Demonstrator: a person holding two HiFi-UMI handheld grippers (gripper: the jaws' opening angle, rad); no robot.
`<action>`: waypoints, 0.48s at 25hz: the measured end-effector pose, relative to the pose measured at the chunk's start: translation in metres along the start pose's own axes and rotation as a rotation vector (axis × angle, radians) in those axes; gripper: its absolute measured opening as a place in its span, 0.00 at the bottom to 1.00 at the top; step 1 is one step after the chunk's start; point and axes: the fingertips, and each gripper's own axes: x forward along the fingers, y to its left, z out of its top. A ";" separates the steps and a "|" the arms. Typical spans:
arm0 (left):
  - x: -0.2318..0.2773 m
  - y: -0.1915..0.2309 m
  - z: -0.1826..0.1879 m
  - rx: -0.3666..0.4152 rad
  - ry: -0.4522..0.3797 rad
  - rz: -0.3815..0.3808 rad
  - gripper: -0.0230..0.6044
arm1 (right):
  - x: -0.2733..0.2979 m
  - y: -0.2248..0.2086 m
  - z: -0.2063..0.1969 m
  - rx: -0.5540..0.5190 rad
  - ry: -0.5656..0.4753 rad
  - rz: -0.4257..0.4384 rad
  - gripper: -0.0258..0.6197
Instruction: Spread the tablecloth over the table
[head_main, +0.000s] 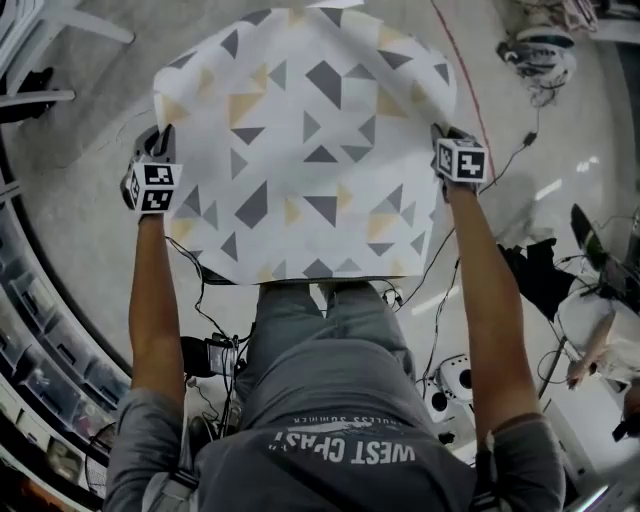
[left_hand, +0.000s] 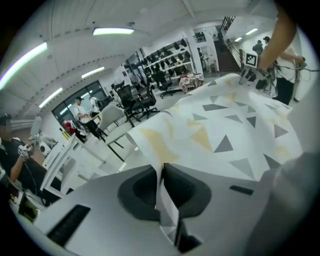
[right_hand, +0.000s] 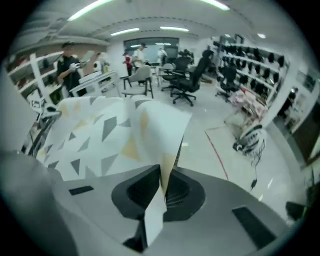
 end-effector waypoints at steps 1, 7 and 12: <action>0.008 0.001 -0.004 -0.017 0.023 -0.024 0.06 | 0.008 -0.009 -0.005 0.069 0.026 -0.002 0.08; 0.053 0.002 -0.045 -0.558 0.098 -0.141 0.08 | 0.033 -0.031 -0.021 0.240 0.081 0.000 0.09; 0.065 -0.002 -0.058 -0.646 0.130 -0.190 0.07 | 0.037 -0.027 -0.020 0.205 0.089 0.014 0.08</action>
